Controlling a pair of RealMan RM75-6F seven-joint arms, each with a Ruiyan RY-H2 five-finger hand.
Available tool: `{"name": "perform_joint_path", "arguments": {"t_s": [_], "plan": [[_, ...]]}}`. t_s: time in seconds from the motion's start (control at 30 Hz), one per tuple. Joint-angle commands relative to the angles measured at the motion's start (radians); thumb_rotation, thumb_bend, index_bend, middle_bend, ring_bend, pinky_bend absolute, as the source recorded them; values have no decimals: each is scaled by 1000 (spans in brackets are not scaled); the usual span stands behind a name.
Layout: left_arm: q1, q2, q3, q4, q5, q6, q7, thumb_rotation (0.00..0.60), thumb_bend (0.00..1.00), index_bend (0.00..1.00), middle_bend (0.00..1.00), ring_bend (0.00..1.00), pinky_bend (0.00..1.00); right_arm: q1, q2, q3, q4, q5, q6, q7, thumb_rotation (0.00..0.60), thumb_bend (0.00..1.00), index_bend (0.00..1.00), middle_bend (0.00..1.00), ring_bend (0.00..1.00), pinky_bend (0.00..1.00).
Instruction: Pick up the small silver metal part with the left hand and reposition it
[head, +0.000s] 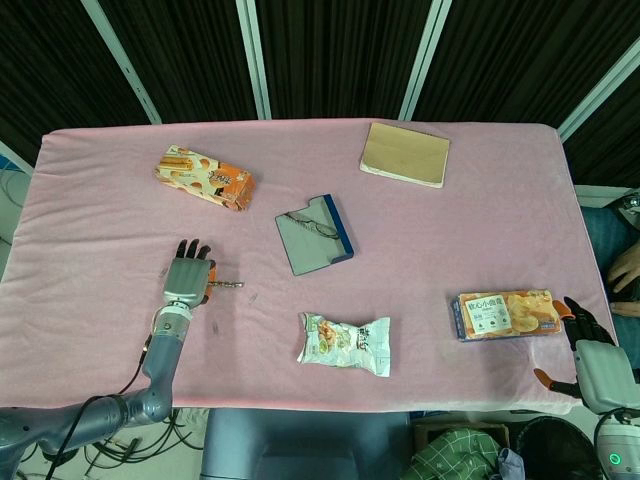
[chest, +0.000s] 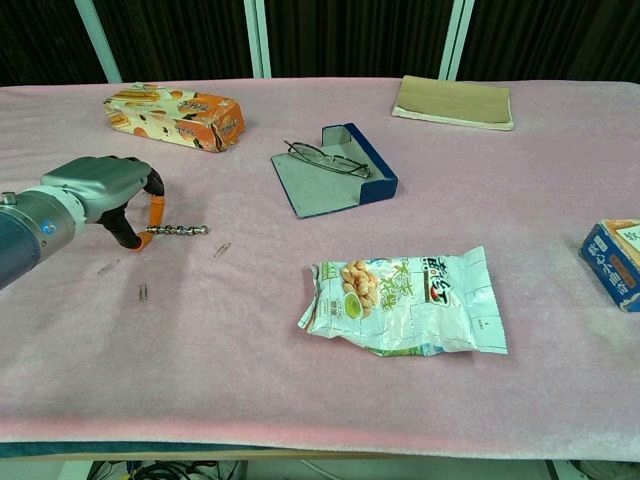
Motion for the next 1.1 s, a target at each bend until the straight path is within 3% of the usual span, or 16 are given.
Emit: {"name": "perform_joint_path", "arguments": {"t_s": [0.03,0.67,1.1], "plan": [[-1,-1,0,0,1,-2,1,600,359,527,164,0,0,0,0,0,0,0,-1,-1,600,91,0,0,53,176],[8,8,-10,-10,21,20,-7,600,387,568,179,0,0,0,1,-2,-3,-1,0,3,600,91,0,0,54,176],[20,98,-6,-91,39,30,3,600,425,570,179,0,0,0,2,-3,-8,3,-5,5,600,91,0,0,55,176]]}}
